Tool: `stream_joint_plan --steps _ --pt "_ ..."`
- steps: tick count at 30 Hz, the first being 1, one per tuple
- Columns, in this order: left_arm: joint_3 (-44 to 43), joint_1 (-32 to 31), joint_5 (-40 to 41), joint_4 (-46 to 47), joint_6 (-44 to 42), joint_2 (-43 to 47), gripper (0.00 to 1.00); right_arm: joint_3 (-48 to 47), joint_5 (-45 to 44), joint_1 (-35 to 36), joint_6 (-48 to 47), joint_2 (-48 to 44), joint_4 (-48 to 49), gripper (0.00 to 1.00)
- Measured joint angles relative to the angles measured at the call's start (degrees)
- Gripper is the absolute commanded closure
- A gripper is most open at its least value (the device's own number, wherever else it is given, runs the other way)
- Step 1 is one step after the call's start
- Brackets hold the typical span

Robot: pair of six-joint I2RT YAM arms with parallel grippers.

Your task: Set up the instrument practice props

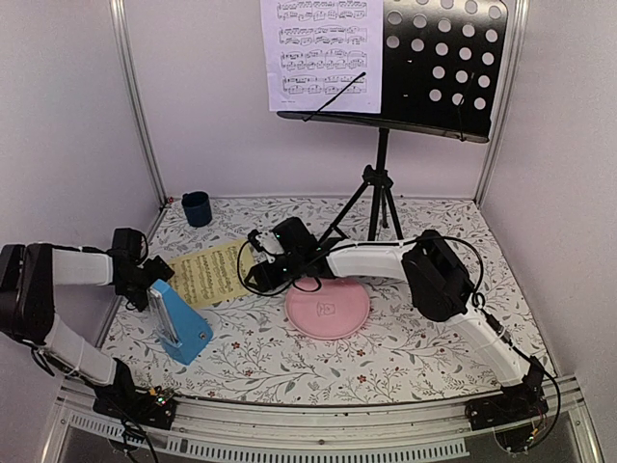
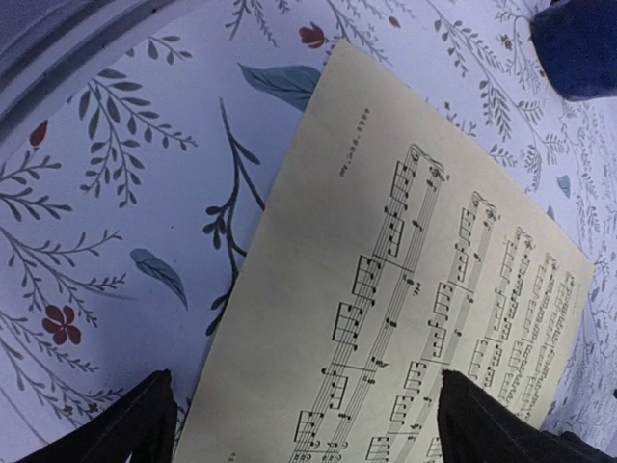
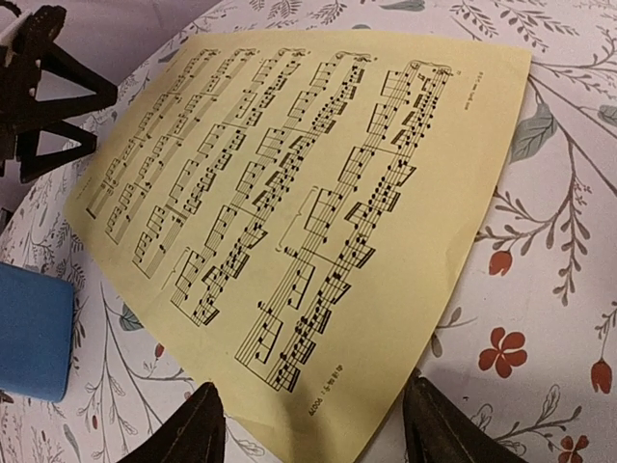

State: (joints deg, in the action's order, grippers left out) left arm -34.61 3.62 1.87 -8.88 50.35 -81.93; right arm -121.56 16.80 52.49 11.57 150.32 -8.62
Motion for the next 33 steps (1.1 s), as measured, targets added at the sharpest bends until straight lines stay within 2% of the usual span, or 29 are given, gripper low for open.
stream_joint_plan --steps 12,17,21,24,28,33 --pt "1.1 0.2 -7.8 11.5 -1.3 -3.7 0.08 -1.1 -0.2 -0.1 0.7 1.0 0.1 0.54" --pt "4.2 0.2 -14.0 19.1 -1.3 -3.9 0.08 -1.5 -0.1 -0.2 0.7 1.4 0.1 0.54" --pt "6.1 0.0 -18.1 23.2 -1.9 -3.5 0.02 -1.7 0.2 -0.2 0.6 1.6 0.1 0.54" --pt "6.3 -0.2 -20.7 25.7 -2.2 -3.3 0.02 -1.7 0.5 -0.2 0.4 1.6 0.1 0.47" --pt "5.9 -0.2 -22.0 27.3 -2.3 -4.2 0.07 -1.7 2.0 -0.3 -0.3 1.6 0.2 0.34" --pt "5.2 -0.2 -22.0 27.5 -2.2 -7.3 0.12 -0.9 3.3 -0.3 -1.3 1.4 1.7 0.33"
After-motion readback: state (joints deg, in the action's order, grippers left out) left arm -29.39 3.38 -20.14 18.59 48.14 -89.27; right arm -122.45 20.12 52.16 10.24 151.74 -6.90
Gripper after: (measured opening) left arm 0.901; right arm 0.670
